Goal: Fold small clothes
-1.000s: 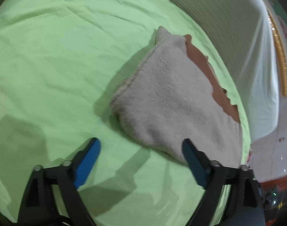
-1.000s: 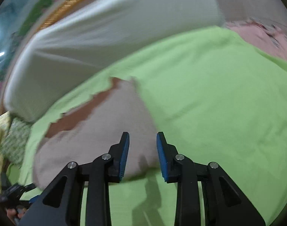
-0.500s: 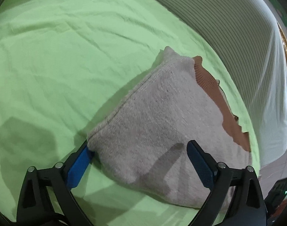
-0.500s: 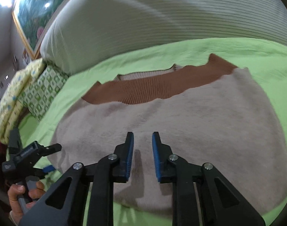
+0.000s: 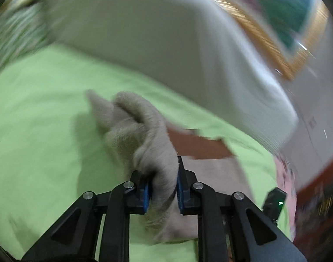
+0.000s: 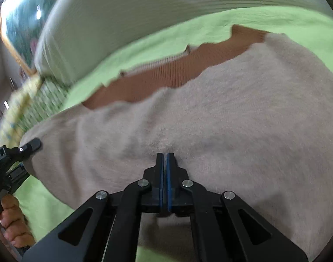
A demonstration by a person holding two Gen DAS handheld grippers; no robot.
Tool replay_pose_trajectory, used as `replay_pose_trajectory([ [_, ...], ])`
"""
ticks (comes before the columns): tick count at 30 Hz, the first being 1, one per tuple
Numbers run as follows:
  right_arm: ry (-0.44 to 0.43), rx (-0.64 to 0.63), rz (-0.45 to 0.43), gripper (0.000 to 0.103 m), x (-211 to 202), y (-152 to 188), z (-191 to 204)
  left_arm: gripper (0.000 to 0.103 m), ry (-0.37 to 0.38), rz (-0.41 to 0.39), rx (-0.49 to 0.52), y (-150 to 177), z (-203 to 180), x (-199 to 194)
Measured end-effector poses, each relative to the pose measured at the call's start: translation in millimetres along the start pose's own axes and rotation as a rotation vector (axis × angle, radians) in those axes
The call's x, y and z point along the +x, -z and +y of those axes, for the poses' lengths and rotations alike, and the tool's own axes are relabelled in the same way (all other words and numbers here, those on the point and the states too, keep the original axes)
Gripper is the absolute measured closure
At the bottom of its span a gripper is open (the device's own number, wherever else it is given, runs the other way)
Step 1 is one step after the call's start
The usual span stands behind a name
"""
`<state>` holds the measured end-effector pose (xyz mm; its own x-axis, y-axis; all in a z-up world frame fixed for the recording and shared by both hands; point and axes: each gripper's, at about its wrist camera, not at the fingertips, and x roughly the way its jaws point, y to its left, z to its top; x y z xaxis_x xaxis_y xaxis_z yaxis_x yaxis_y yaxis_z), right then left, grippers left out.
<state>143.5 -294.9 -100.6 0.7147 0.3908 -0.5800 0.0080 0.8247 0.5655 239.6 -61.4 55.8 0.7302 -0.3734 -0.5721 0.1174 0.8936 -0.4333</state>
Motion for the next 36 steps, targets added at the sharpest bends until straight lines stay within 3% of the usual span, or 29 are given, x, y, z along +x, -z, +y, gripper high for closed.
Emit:
replay_pose_trajectory([
  [4,-0.027,0.125,-0.109,0.101,-43.4,0.4,-28.7,0.086,0.196,0.072,0.224,9.5,-99.8,27.3],
  [6,0.008,0.200,-0.166,0.101,-66.7,2.7,-54.1,0.074,0.288,0.179,0.335,35.8,-140.6,56.3],
  [8,0.020,0.269,-0.173,0.100,-74.7,6.3,-76.2,0.065,0.327,0.314,0.377,68.4,-158.5,88.1],
  [9,0.003,0.326,-0.173,0.100,-77.6,10.0,-91.2,0.065,0.306,0.370,0.373,83.6,-158.1,100.2],
  [11,-0.044,0.408,-0.187,0.100,-84.7,15.8,-113.2,0.065,0.291,0.398,0.333,97.8,-144.7,104.8],
  [16,-0.125,0.522,-0.209,0.098,-92.0,23.9,-139.2,0.046,0.297,0.355,0.261,90.7,-102.0,70.3],
  [18,-0.149,0.533,-0.222,0.097,-93.3,20.7,-138.9,0.024,0.262,0.321,0.246,82.2,-82.3,53.2],
  [21,-0.186,0.499,-0.239,0.096,-96.5,8.5,-132.0,0.023,0.201,0.290,0.212,70.7,-60.1,46.7],
  [22,-0.202,0.492,-0.239,0.092,-97.6,2.7,-130.2,0.023,0.161,0.285,0.192,66.7,-47.2,47.8],
  [24,-0.237,0.466,-0.233,0.071,-98.6,-9.1,-126.6,0.023,0.125,0.293,0.147,61.0,-33.5,58.4],
  [25,-0.241,0.451,-0.219,0.042,-96.0,-14.8,-123.9,0.023,0.112,0.304,0.116,58.1,-23.6,63.1],
  [26,-0.225,0.421,-0.187,0.033,-91.4,-23.7,-118.7,0.023,0.103,0.318,0.084,55.9,-14.8,68.6],
  [30,-0.095,0.231,-0.047,0.033,-65.2,-67.1,-89.4,0.023,0.104,0.377,0.029,60.1,1.5,87.5],
  [36,0.061,0.041,0.122,0.035,-23.8,-107.3,-59.4,0.023,0.170,0.423,0.123,90.8,-14.8,90.5],
])
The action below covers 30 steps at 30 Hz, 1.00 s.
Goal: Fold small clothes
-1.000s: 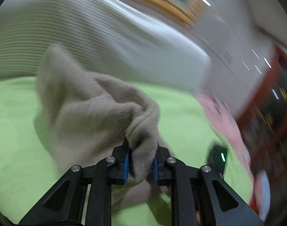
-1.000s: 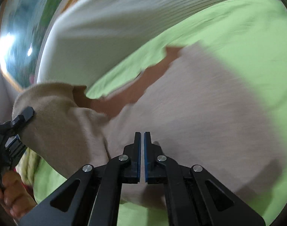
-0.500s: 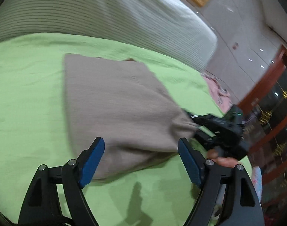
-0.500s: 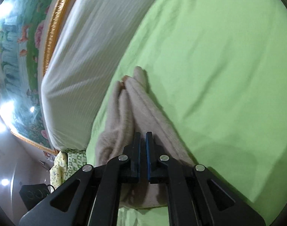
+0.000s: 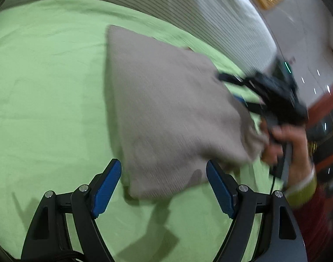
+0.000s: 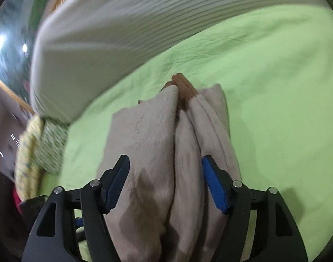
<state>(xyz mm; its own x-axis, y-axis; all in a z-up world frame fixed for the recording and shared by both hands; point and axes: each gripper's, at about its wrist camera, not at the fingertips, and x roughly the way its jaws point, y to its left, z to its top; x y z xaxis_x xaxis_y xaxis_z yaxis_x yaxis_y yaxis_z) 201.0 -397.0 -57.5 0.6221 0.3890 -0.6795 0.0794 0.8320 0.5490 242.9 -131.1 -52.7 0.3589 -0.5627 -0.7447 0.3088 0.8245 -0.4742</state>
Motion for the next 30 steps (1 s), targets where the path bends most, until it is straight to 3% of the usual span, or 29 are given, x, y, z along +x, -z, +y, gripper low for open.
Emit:
replay_pose_trajectory([
  [4,0.085,-0.149,0.051,0.036,10.9,3.9,23.5,0.023,-0.123,0.011,0.123,13.8,-16.8,17.8],
  [9,0.072,-0.135,0.044,0.060,9.1,11.0,22.7,0.028,-0.243,-0.040,0.093,15.1,-9.9,27.1],
  [11,0.071,-0.122,0.039,0.077,8.4,10.2,18.8,0.030,-0.283,-0.042,0.116,22.2,-14.3,29.9],
  [13,0.047,-0.092,0.036,0.077,5.4,9.1,14.7,0.032,-0.319,-0.056,0.155,28.9,-19.9,29.3],
  [14,0.041,-0.080,0.039,0.074,5.5,7.9,13.3,0.036,-0.327,-0.062,0.153,29.3,-20.1,28.0],
  [16,0.040,-0.077,0.044,0.074,5.4,8.2,17.0,0.057,-0.305,-0.063,0.113,27.8,-13.8,26.9],
  [17,0.067,-0.121,0.027,0.079,3.7,9.4,23.1,0.069,-0.272,-0.058,0.084,26.3,-11.3,24.4],
  [19,0.068,-0.158,-0.024,0.087,-8.4,10.3,32.9,0.074,-0.282,-0.069,0.078,23.8,-15.5,17.2],
  [22,0.014,-0.189,-0.161,0.088,-47.7,7.2,48.1,0.078,-0.296,-0.106,0.141,22.4,-29.9,4.2],
  [25,0.013,-0.183,-0.248,0.089,-75.1,10.4,40.6,0.079,-0.293,-0.112,0.173,23.0,-35.1,2.7],
  [30,0.104,-0.064,-0.080,0.088,-20.0,27.5,-21.7,0.079,-0.303,-0.013,0.174,27.1,-24.4,28.6],
])
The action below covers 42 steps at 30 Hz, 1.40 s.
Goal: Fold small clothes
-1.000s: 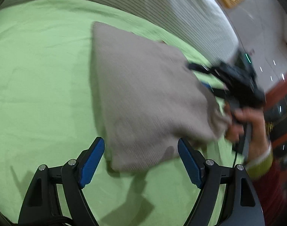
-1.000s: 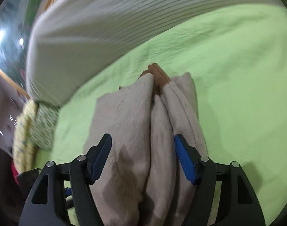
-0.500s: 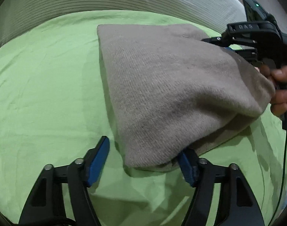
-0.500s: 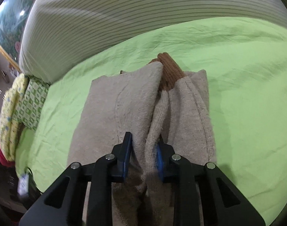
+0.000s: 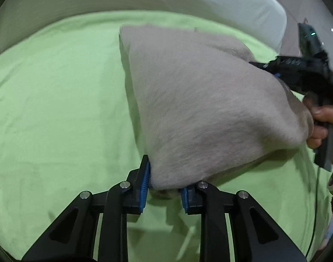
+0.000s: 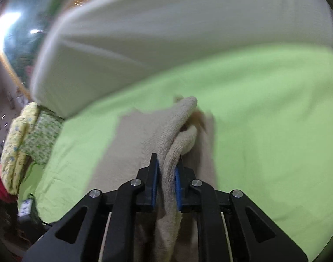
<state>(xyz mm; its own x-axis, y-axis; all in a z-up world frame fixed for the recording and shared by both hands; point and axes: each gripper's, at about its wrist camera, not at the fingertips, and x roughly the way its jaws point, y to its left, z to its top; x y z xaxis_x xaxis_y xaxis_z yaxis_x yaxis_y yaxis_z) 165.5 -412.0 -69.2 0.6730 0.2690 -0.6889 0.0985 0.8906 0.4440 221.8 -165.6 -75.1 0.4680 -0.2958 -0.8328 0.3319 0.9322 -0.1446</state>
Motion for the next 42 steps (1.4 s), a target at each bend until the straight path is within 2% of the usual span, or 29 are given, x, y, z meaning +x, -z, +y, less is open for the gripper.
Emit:
replay_pose_trajectory([
  [1,0.006,0.000,0.007,0.084,6.0,3.9,-4.0,0.079,-0.004,0.000,0.009,0.9,-0.2,-1.3],
  [2,-0.005,0.018,-0.019,0.073,6.3,8.1,-9.8,0.077,-0.010,-0.002,0.024,1.8,-1.3,-5.2],
  [4,-0.022,0.092,-0.051,0.065,-5.5,10.5,-17.3,0.073,-0.029,-0.008,0.043,3.7,0.1,-12.3],
  [6,0.002,0.121,-0.101,0.064,-29.2,15.9,-13.4,0.066,-0.032,-0.007,0.037,7.6,2.5,-13.5],
  [8,-0.024,0.093,-0.170,0.064,-63.2,31.8,-0.5,0.063,-0.034,-0.006,0.017,3.7,3.0,-11.2],
  [10,-0.054,0.070,-0.192,0.064,-80.8,47.0,8.7,0.062,-0.039,-0.010,0.005,4.6,2.8,-11.7],
  [14,-0.041,-0.009,-0.153,0.062,-89.0,85.2,23.8,0.061,-0.049,-0.017,-0.015,0.2,4.9,-3.5],
  [19,-0.038,-0.102,-0.088,0.062,-70.9,102.5,32.8,0.062,-0.057,-0.012,-0.011,-1.7,2.9,-3.3],
  [20,-0.007,-0.148,-0.073,0.066,-63.9,101.7,39.1,0.067,-0.055,-0.008,-0.011,-2.6,2.4,-2.5],
  [21,0.015,-0.174,-0.065,0.074,-62.7,99.5,42.7,0.076,-0.043,-0.004,-0.011,-3.4,1.5,-1.9],
  [22,0.019,-0.184,-0.050,0.093,-60.5,96.7,44.6,0.081,-0.027,-0.002,-0.010,-3.1,0.2,-1.0],
  [25,0.050,-0.235,-0.098,0.094,-70.8,81.0,54.9,0.086,-0.050,-0.015,0.015,-5.5,-8.1,-2.4],
  [27,0.041,-0.270,-0.186,0.094,-98.7,64.7,57.7,0.088,-0.037,-0.020,0.010,-4.7,-9.7,-3.8],
  [29,0.061,-0.318,-0.206,0.095,-112.2,58.0,58.4,0.088,-0.027,-0.018,0.014,-3.4,-11.5,-2.2],
  [31,0.125,-0.371,-0.154,0.095,-101.5,61.7,49.9,0.089,-0.044,-0.018,0.038,-1.6,-15.5,-0.1],
  [34,0.145,-0.334,-0.032,0.095,-68.6,81.3,21.1,0.089,-0.050,0.000,0.070,3.2,-18.8,5.5],
  [36,0.143,-0.305,-0.008,0.094,-56.1,92.9,12.3,0.088,-0.038,0.009,0.080,3.2,-18.5,5.6],
  [38,0.101,-0.219,-0.033,0.089,-61.3,96.1,0.1,0.084,-0.040,0.017,0.094,4.0,-17.8,2.6],
  [39,0.102,-0.198,-0.035,0.083,-64.6,95.0,-1.3,0.083,-0.040,0.018,0.101,5.7,-18.2,-1.1],
  [40,0.121,-0.172,-0.050,0.069,-72.7,92.0,-0.5,0.081,-0.033,0.020,0.111,6.8,-18.0,-4.8],
  [41,0.115,-0.164,-0.072,0.067,-81.4,89.7,2.3,0.073,-0.032,0.023,0.123,8.4,-17.5,-9.2],
  [42,0.101,-0.160,-0.088,0.067,-87.7,88.3,4.0,0.061,-0.036,0.028,0.125,10.0,-16.5,-13.0],
])
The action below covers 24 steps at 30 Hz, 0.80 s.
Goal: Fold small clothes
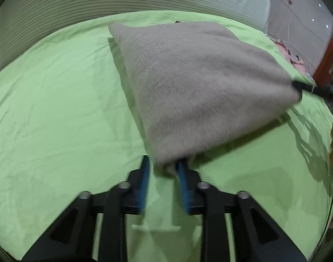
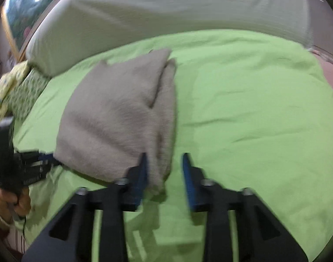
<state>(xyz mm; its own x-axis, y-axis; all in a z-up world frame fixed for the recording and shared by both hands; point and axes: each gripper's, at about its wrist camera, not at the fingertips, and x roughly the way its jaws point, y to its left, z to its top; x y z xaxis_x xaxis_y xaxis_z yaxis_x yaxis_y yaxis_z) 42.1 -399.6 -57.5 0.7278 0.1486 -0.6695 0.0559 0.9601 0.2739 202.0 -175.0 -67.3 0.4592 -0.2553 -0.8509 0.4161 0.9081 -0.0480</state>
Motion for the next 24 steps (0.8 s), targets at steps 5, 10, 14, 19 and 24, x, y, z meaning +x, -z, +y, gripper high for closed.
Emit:
replay_pose_trajectory([
  [5,-0.052,0.017,-0.075,0.065,-18.9,-32.8,11.1,0.052,0.095,-0.020,-0.071,6.5,14.0,-27.3],
  [10,-0.022,0.050,-0.064,0.061,18.2,-63.9,13.9,0.042,0.153,-0.039,-0.152,-4.8,30.2,-37.6],
  [14,-0.018,0.048,-0.035,0.061,47.5,-83.3,22.5,0.038,0.167,-0.032,-0.198,-16.7,38.5,-30.2],
  [19,-0.004,0.062,0.028,0.058,82.3,-111.2,16.0,0.036,0.197,0.002,-0.278,-30.9,47.1,-6.2],
  [24,-0.003,0.013,0.115,0.061,113.2,-123.8,16.5,0.030,0.250,0.017,-0.361,-44.4,53.4,12.6],
])
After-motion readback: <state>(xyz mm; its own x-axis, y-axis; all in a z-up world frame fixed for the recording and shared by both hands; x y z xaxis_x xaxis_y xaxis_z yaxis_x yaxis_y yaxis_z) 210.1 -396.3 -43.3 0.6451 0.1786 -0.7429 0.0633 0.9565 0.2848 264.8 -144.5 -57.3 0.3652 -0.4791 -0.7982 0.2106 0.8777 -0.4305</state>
